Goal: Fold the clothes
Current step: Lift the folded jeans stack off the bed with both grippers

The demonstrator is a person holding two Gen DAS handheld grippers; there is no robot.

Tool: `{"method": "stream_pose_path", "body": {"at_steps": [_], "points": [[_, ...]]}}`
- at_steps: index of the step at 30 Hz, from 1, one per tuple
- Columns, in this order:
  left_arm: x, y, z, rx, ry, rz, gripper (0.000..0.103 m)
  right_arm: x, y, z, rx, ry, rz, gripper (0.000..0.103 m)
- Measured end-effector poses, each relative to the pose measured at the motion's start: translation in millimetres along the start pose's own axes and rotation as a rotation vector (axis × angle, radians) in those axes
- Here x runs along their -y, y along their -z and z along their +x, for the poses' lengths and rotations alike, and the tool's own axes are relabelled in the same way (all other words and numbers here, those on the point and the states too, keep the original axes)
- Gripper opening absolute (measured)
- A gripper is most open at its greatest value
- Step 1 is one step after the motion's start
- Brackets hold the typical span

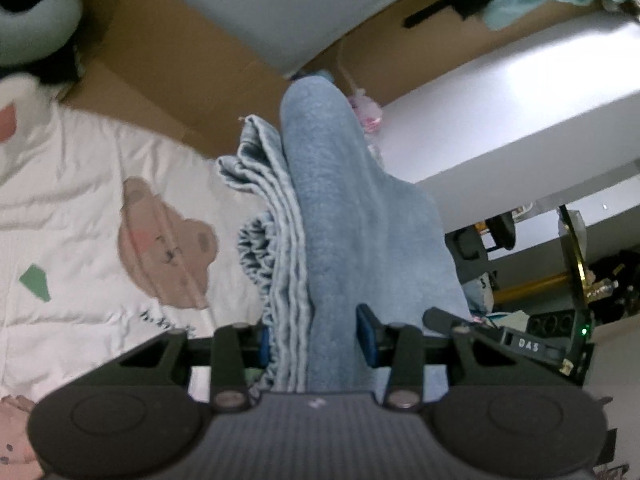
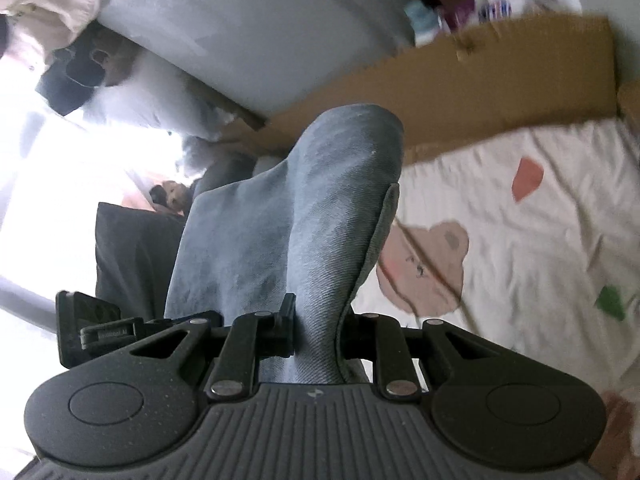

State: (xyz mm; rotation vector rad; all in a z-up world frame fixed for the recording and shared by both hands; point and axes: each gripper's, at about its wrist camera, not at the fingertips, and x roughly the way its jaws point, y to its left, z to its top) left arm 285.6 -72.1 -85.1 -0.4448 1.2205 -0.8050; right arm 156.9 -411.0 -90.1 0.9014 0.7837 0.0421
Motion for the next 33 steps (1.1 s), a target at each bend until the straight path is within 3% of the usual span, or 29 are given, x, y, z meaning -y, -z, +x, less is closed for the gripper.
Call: {"method": "stream_pose_path", "body": {"at_steps": [20,26,33], "points": [[190,-4,6,0.017,0.083,0.114,0.043,-40,-73,-202,0.147,0.069,-0.037,0.019],[238,6,28,-0.007,0.112,0.146,0.043,-35,-80,-268,0.203,0.105,-0.037,0.020],[269,18,56,-0.034,0.139,0.154,0.043,-14,-78,-321,0.235,0.139,-0.021,0.020]]}}
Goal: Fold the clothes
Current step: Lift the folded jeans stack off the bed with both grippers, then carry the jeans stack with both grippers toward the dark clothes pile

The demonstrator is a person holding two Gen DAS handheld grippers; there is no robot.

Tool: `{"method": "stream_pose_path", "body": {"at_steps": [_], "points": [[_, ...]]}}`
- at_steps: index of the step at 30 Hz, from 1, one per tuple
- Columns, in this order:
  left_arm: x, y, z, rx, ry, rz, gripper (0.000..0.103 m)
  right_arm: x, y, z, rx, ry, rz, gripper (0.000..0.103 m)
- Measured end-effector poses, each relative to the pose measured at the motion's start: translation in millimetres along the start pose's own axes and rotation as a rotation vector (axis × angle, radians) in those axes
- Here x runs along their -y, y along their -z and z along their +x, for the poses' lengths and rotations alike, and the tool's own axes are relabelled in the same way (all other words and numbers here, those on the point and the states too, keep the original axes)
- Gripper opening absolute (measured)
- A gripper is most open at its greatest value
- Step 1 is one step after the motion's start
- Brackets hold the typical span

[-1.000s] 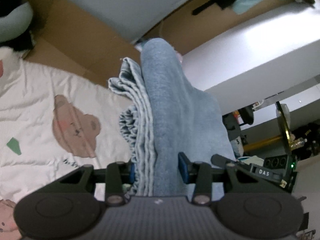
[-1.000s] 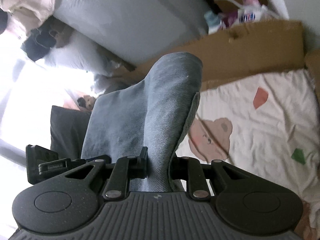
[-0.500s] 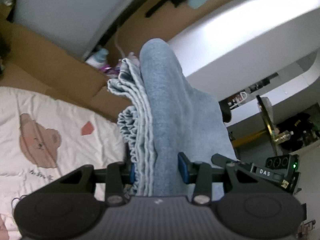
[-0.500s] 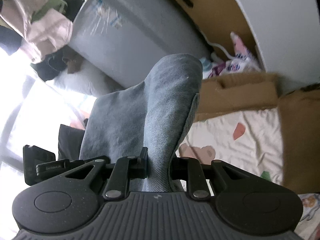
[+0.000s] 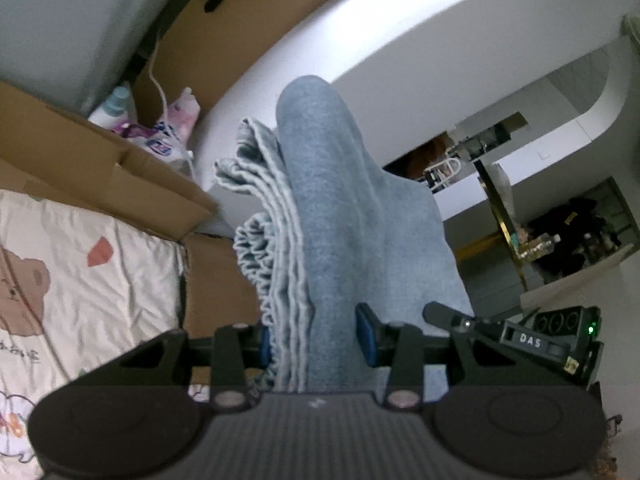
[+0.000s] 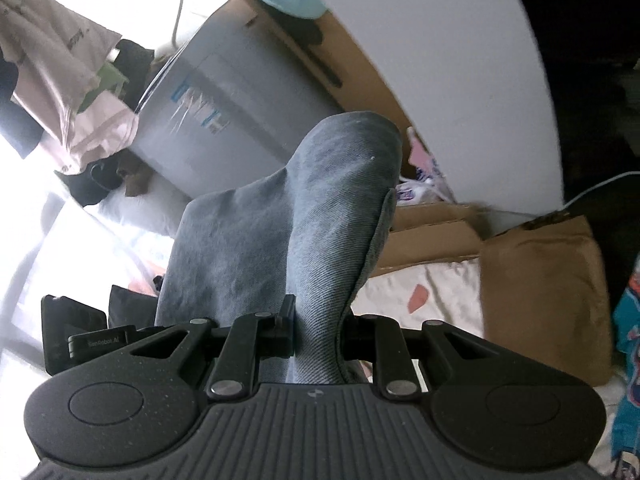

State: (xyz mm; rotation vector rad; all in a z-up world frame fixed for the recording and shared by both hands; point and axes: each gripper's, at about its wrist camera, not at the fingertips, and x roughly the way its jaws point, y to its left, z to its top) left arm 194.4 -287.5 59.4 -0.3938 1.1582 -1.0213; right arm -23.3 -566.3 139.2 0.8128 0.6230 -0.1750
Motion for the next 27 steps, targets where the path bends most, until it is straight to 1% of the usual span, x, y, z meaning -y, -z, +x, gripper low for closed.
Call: {"method": "stream_pose_path", "body": {"at_steps": [6,12,21,27], "points": [[12,2,30,-0.006,0.020,-0.004,0.043,32,-13,-15,0.008,0.004,-0.002,0.020],[23,11,60,0.012,0.030,0.007,0.042,74,-23,-18,0.011,0.017,0.006,0.020],[23,14,99,0.022,0.061,-0.017,0.042,109,-29,-23,0.038,0.036,-0.008,0.020],[16,13,127,0.001,0.055,-0.012,0.042,134,-32,-15,0.045,0.049,0.003,0.020]]}}
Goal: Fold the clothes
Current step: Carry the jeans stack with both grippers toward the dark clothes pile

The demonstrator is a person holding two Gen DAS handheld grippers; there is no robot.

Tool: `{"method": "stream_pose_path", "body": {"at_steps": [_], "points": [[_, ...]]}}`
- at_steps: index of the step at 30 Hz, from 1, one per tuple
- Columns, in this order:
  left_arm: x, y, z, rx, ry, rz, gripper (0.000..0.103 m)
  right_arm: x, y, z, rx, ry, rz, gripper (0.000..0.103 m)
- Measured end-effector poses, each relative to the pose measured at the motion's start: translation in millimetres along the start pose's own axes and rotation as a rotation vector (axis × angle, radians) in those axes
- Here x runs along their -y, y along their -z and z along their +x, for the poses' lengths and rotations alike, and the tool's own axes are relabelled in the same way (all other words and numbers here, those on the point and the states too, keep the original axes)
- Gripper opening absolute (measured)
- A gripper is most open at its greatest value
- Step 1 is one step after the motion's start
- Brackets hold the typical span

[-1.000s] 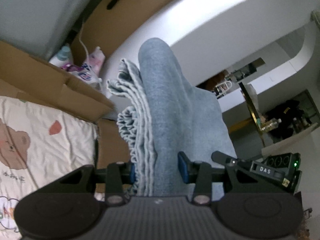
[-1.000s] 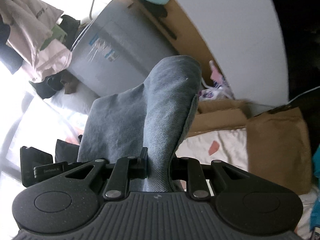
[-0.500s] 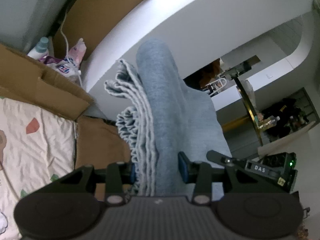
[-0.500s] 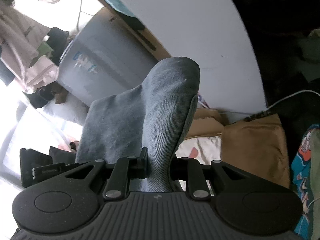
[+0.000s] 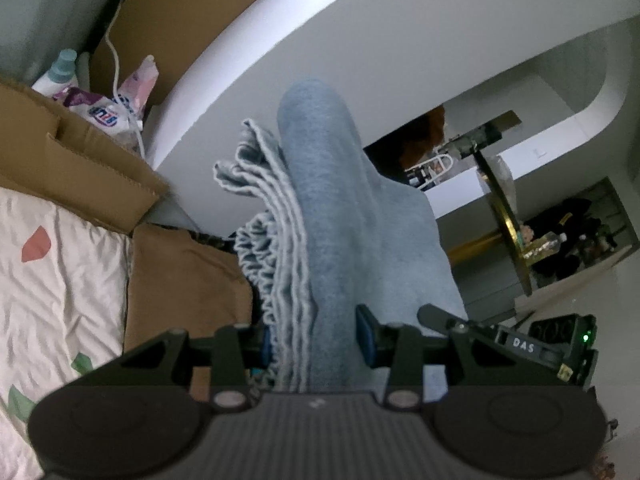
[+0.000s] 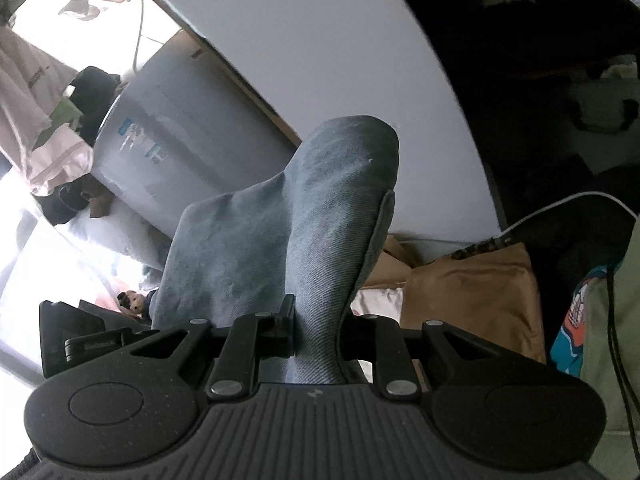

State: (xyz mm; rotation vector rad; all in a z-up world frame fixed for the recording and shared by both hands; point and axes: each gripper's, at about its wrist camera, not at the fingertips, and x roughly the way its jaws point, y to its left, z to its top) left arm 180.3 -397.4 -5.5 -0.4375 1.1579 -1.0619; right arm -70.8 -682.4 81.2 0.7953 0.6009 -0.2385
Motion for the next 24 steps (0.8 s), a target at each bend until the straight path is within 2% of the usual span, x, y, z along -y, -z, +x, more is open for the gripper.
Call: {"method": "stream_pose_path", "body": {"at_steps": [11,17,24], "points": [[-49,1,69,-0.052,0.012,-0.040,0.041,54,2,50,-0.019,0.079,0.021,0.020],[-70,0,103,-0.084,0.002,-0.016,0.041,85,8,78,-0.033,0.109,0.020,0.020],[-101,0,135,-0.088,0.035,-0.037,0.041,114,14,105,-0.022,0.123,0.023,0.020]]}}
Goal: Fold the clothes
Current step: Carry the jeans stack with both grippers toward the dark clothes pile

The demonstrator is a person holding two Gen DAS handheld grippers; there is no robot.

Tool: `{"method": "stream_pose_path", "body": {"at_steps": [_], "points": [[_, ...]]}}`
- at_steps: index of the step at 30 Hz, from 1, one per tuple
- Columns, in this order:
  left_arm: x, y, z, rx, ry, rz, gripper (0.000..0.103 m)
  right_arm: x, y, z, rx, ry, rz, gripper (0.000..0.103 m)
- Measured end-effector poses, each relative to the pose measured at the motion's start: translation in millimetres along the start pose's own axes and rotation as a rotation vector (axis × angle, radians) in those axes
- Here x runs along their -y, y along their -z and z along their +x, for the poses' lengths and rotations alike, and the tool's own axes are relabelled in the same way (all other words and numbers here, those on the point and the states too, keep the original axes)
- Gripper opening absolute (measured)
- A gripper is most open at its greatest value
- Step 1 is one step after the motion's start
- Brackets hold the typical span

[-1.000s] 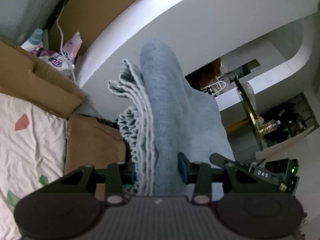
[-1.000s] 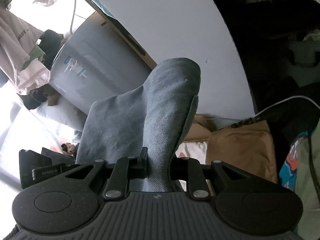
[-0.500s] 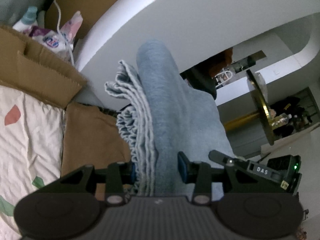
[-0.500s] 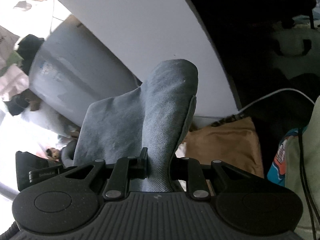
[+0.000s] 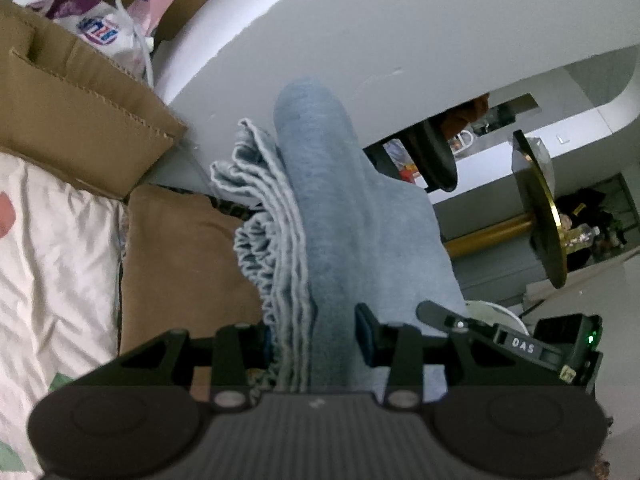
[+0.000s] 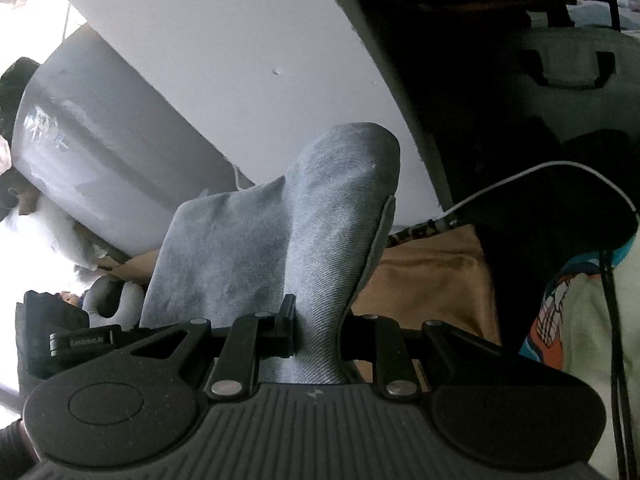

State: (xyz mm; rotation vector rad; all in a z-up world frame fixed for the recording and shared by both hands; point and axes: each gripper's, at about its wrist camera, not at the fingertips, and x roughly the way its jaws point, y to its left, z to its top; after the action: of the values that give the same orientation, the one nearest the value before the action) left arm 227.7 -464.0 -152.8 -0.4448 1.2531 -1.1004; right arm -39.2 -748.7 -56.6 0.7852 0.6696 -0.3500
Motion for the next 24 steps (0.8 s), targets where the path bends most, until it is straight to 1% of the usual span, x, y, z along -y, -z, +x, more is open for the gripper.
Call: {"method": "stream_pose_path", "body": {"at_steps": [5,8,15,20,24], "points": [[-20,-3,22,-0.018,0.015,-0.012,0.041,12,-1,20,-0.002,0.033,0.002,0.020],[-31,-6,31,-0.014,0.035,-0.025,0.041,16,-1,31,-0.006,0.061,-0.007,0.020],[-50,-11,54,0.010,0.058,-0.021,0.041,37,-1,51,0.033,0.063,-0.009,0.020],[-63,-4,68,0.000,0.051,-0.021,0.041,55,3,71,0.041,0.077,0.011,0.020],[-76,5,80,-0.014,0.047,-0.045,0.041,71,12,86,0.022,0.102,0.023,0.021]]}}
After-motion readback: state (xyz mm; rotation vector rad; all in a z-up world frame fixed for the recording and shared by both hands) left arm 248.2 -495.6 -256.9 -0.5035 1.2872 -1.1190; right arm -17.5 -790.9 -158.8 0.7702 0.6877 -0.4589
